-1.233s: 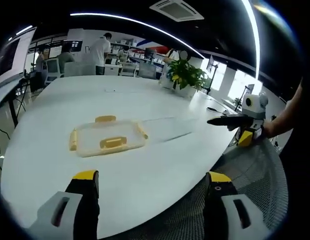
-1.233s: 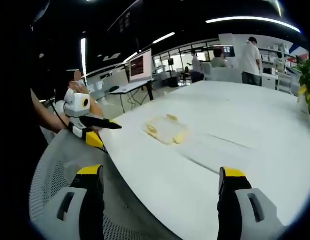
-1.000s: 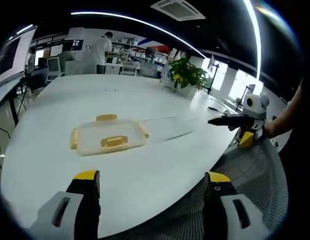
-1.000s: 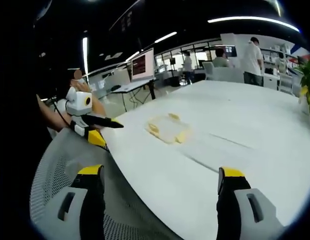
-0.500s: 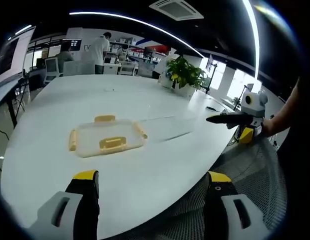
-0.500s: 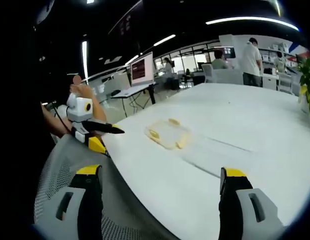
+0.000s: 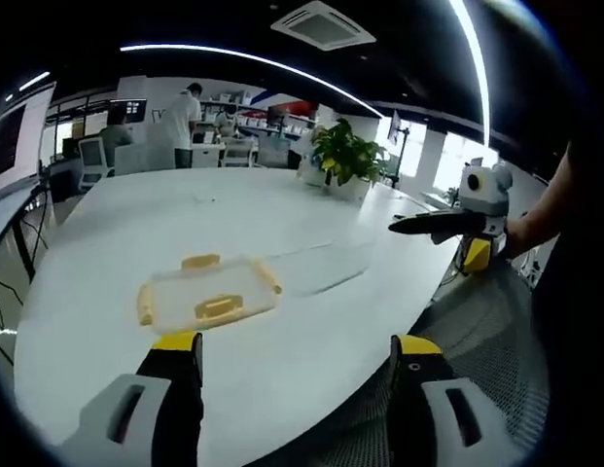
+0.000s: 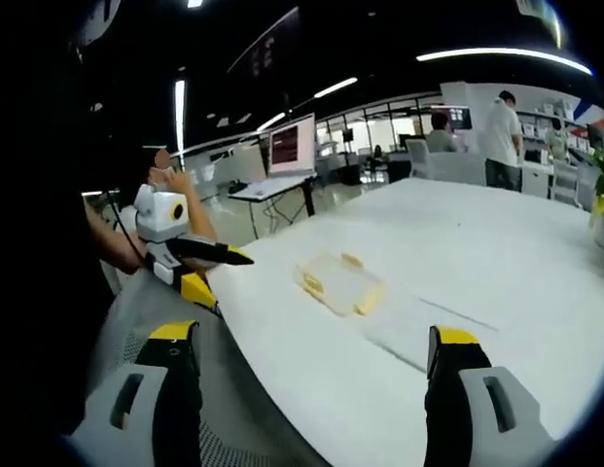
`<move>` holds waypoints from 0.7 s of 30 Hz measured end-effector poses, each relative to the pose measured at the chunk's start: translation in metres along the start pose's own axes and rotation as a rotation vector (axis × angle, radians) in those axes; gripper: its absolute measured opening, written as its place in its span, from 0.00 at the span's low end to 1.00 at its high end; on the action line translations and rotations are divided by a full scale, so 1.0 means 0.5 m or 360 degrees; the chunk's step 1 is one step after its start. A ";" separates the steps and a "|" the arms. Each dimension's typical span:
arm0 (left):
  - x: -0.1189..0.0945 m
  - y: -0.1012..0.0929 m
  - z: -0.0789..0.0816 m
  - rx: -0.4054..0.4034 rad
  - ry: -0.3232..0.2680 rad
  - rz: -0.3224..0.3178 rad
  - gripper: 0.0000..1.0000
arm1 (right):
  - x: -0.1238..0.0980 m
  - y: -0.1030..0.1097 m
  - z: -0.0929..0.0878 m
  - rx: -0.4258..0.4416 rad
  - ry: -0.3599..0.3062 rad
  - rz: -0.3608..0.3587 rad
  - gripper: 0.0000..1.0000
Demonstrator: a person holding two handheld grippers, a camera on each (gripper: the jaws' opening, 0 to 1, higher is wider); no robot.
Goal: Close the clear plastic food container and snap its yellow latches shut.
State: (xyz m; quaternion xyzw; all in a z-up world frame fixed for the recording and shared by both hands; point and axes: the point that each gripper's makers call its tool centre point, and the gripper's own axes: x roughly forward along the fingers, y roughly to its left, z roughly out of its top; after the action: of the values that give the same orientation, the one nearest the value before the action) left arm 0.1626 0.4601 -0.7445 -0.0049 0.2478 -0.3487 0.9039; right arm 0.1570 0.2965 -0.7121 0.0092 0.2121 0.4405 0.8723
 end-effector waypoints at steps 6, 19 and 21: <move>0.001 0.000 -0.012 -0.0020 0.0032 -0.0049 0.78 | 0.005 -0.013 0.018 0.0018 0.0007 -0.0063 0.92; 0.009 0.011 -0.002 0.0051 0.0090 -0.0148 0.83 | 0.045 0.006 0.035 -0.0041 0.0053 -0.0036 0.91; 0.010 0.016 0.001 0.0053 0.0103 -0.0160 0.82 | 0.053 0.013 0.036 -0.0069 0.0074 -0.0019 0.89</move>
State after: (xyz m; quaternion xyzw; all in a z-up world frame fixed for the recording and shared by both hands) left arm 0.1709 0.4629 -0.7479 0.0091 0.2704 -0.3978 0.8767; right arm 0.1727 0.3241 -0.7040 -0.0211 0.2228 0.4399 0.8697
